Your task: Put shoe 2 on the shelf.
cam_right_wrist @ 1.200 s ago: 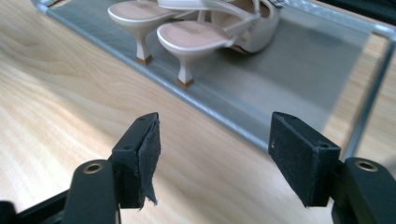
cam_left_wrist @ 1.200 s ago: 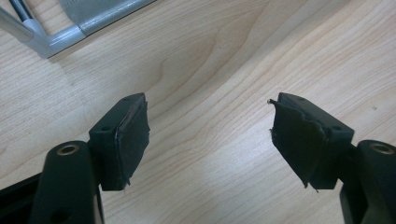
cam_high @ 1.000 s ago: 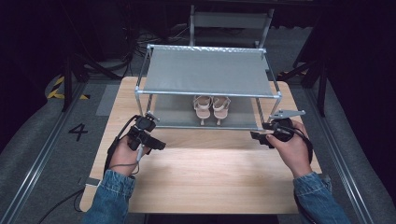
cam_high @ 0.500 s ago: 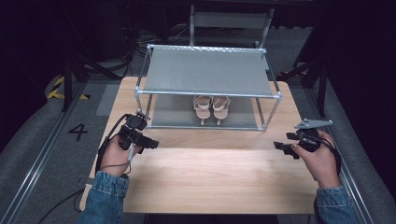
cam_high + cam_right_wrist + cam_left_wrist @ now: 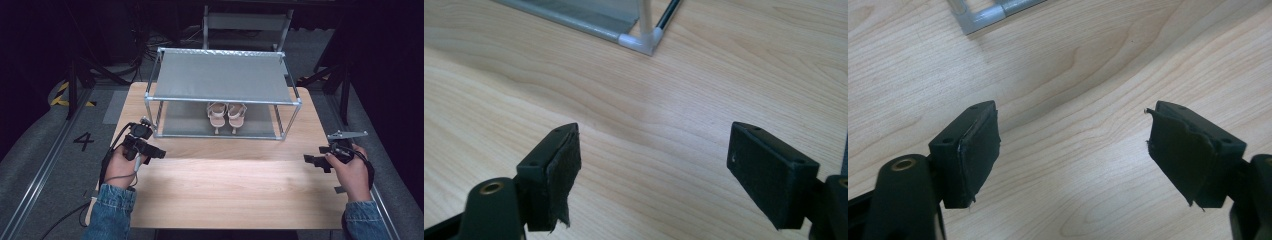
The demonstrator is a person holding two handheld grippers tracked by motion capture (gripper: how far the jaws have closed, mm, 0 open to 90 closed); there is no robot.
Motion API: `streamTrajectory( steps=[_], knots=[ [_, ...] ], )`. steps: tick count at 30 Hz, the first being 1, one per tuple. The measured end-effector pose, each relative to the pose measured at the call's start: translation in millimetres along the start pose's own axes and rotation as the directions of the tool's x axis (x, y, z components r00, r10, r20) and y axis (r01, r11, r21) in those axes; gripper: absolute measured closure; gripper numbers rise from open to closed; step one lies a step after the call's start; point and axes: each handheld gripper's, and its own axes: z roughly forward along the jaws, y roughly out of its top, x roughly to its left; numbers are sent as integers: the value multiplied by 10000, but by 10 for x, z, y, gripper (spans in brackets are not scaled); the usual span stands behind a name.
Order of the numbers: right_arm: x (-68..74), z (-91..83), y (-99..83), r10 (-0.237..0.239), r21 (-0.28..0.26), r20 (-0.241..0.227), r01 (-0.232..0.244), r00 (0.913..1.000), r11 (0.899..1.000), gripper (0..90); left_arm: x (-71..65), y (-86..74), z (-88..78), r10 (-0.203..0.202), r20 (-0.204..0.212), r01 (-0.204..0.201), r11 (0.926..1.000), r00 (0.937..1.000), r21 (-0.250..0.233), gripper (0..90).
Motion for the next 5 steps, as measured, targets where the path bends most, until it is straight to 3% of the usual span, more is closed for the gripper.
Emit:
streamTrajectory(
  steps=[5],
  knots=[
    [-17, -10, 3, 119, -43, 249, -118, 9996, 9999, 209, 16, -2, 4, -57, 140, 59, 9999, 9999, -140, 170]
  ],
)
